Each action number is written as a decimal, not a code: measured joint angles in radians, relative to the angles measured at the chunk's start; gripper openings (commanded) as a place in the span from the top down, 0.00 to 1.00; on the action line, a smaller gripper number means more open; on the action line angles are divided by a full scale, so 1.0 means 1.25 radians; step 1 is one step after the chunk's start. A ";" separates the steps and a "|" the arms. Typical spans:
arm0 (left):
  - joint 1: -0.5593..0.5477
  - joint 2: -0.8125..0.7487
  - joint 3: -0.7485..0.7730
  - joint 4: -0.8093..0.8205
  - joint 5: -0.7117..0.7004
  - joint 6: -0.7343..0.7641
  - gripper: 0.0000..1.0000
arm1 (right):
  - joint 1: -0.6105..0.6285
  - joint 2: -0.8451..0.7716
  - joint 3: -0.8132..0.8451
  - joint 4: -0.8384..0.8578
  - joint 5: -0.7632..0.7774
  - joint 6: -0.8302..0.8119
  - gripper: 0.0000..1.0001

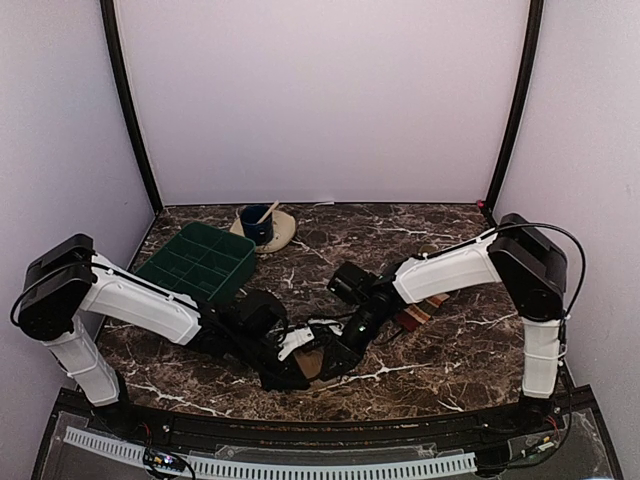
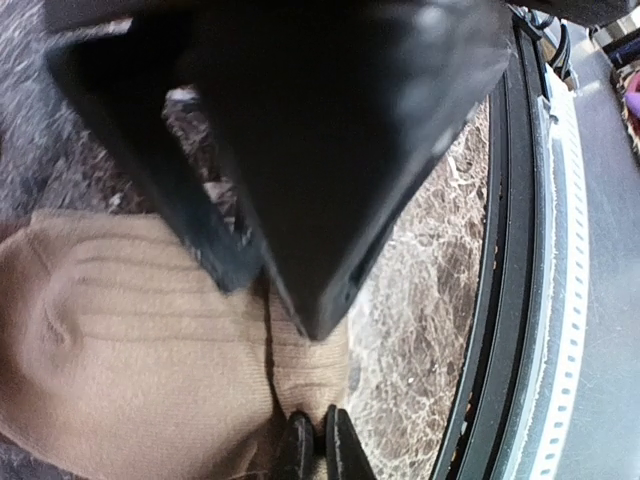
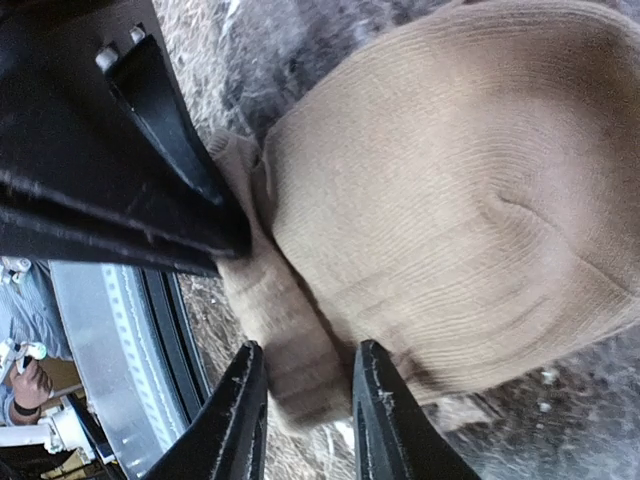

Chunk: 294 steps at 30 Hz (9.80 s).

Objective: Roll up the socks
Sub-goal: Roll the sock at the center of the board.

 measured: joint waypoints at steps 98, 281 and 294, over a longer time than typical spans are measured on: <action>0.247 0.183 0.052 -0.136 0.500 -0.064 1.00 | 0.300 -0.094 -0.101 0.217 0.681 -0.296 0.91; 0.002 -0.032 -0.026 -0.037 -0.062 -0.120 1.00 | -0.065 -0.094 -0.055 0.132 0.097 -0.031 0.65; 0.061 0.049 -0.005 -0.025 0.190 -0.142 1.00 | -0.009 -0.189 -0.162 0.211 0.266 -0.045 0.65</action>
